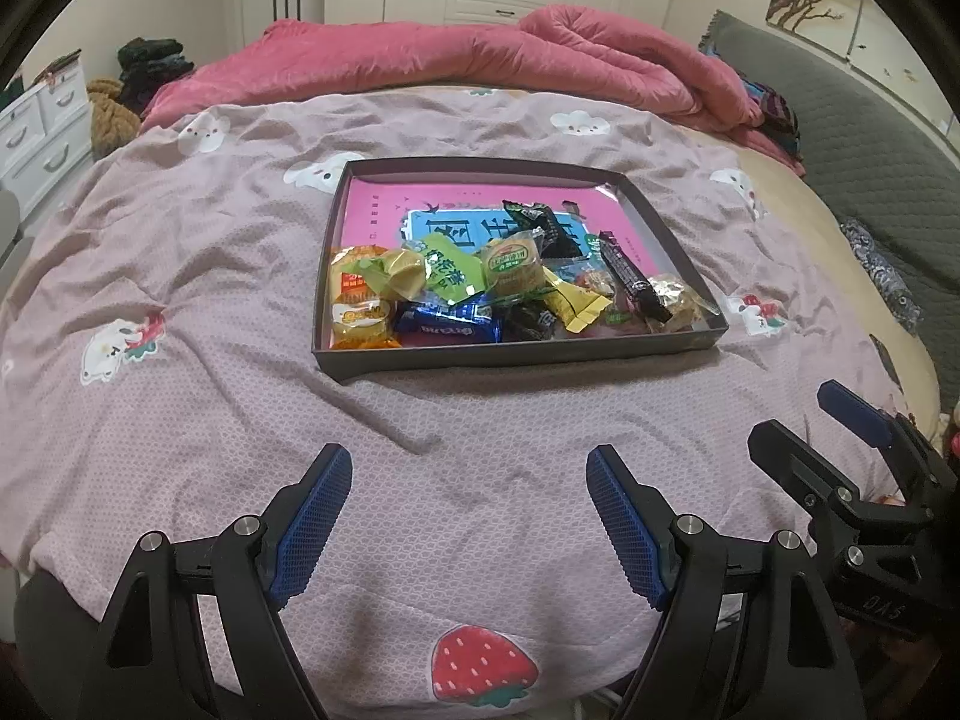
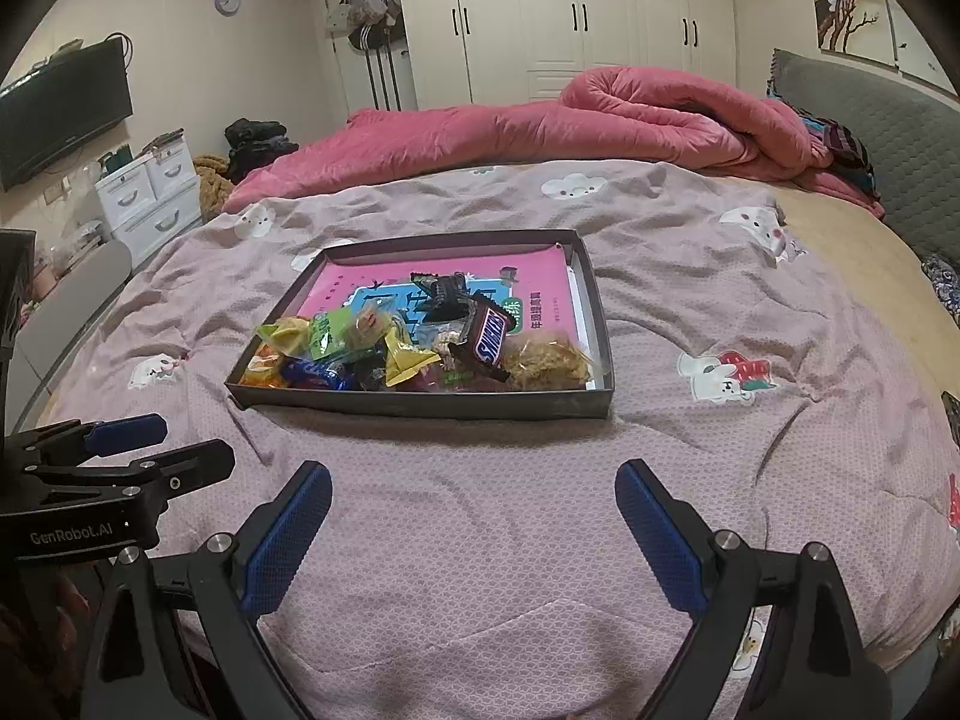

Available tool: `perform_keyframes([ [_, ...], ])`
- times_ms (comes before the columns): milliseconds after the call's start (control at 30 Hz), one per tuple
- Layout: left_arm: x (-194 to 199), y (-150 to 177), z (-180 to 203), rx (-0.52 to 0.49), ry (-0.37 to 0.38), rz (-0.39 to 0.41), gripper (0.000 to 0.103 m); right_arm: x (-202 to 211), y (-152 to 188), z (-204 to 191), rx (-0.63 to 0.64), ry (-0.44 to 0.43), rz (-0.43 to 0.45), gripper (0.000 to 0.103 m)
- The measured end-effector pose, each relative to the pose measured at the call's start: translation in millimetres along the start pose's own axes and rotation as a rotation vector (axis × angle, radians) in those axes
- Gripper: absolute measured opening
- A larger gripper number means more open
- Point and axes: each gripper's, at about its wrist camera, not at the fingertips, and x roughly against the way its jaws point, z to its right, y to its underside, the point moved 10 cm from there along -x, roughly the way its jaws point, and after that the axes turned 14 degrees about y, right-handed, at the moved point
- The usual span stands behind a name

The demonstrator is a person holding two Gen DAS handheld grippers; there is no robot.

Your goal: Organize snacks

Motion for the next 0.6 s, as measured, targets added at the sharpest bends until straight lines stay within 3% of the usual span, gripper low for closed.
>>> perform_keyframes([
  [600, -0.2, -0.3, -1.4, 0.001, -0.008, 0.002, 0.082, -2.2, 0.6, 2.9, -0.002, 0.001, -0.003, 0.096],
])
